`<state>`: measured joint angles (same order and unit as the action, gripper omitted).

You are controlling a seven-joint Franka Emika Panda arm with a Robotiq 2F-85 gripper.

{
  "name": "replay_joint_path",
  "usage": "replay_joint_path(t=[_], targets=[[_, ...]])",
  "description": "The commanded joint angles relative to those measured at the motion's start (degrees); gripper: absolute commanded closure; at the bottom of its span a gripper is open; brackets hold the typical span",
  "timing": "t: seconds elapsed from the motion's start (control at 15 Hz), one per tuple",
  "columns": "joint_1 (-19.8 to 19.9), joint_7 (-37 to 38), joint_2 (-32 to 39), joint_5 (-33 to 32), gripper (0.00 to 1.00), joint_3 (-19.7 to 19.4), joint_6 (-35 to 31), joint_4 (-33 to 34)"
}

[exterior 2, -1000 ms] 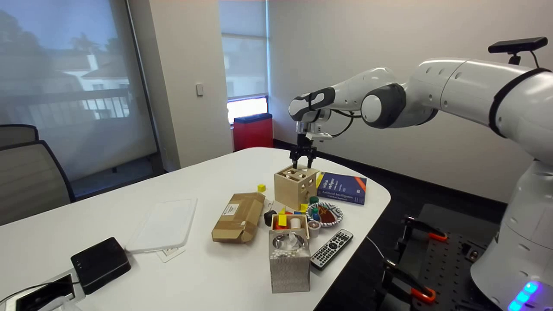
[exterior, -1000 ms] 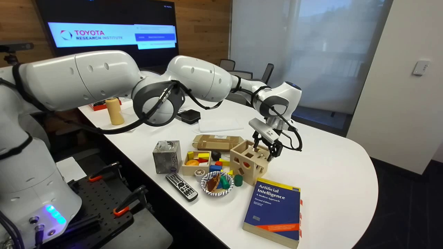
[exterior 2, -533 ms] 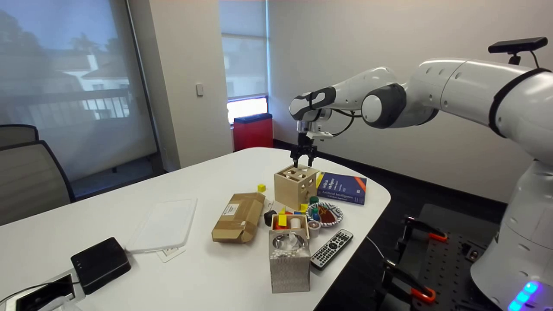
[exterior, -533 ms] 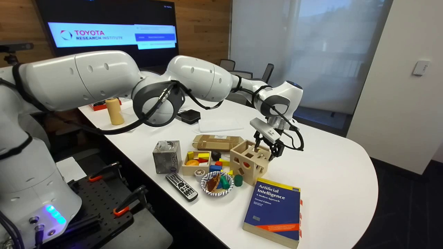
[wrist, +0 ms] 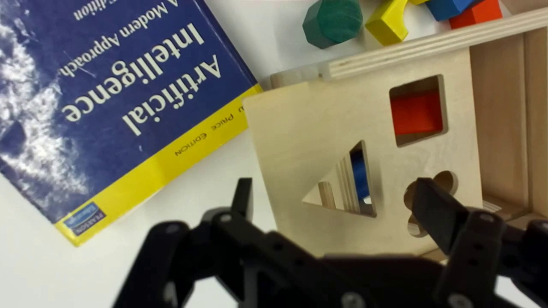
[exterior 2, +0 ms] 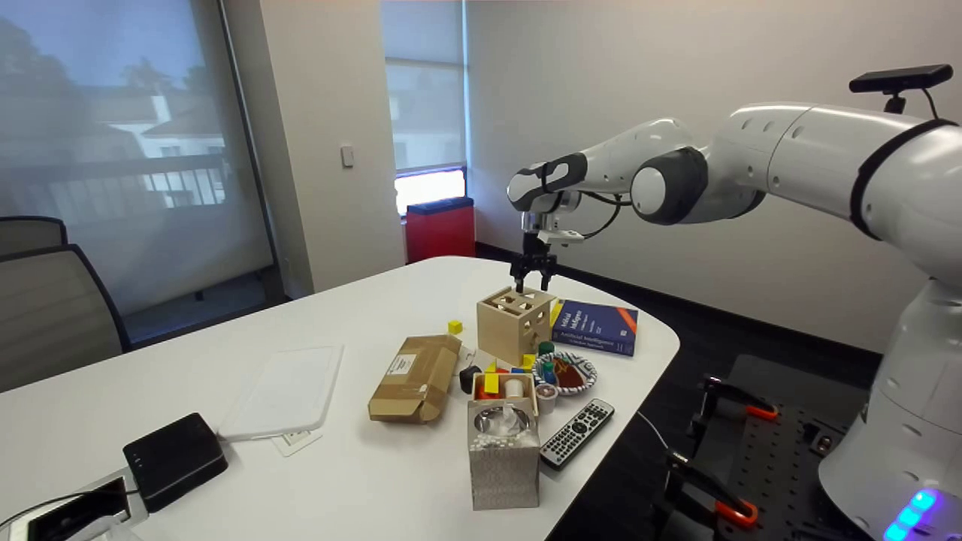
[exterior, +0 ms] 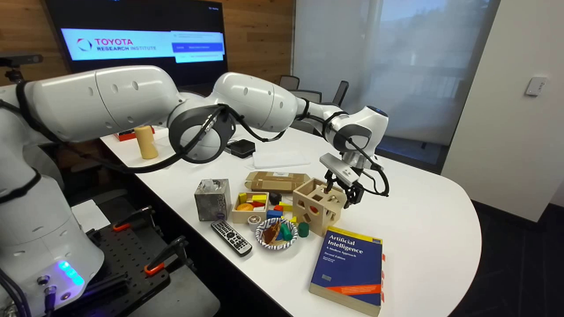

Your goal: Close the box

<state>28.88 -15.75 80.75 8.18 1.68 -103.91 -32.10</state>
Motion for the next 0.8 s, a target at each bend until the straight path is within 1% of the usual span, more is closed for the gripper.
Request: replay_joint_path(t=[0.0,0.4,0.73], targets=[[0.0,0.1,0.7,-0.1,0.00,0.0,1.3,1.2],[-0.5,-0.5,0.5,0.3,0.00,1.1,1.5,0.9],[-1.6,-0.9,0.5,0.3,0.00,2.0,1.7,0.7]])
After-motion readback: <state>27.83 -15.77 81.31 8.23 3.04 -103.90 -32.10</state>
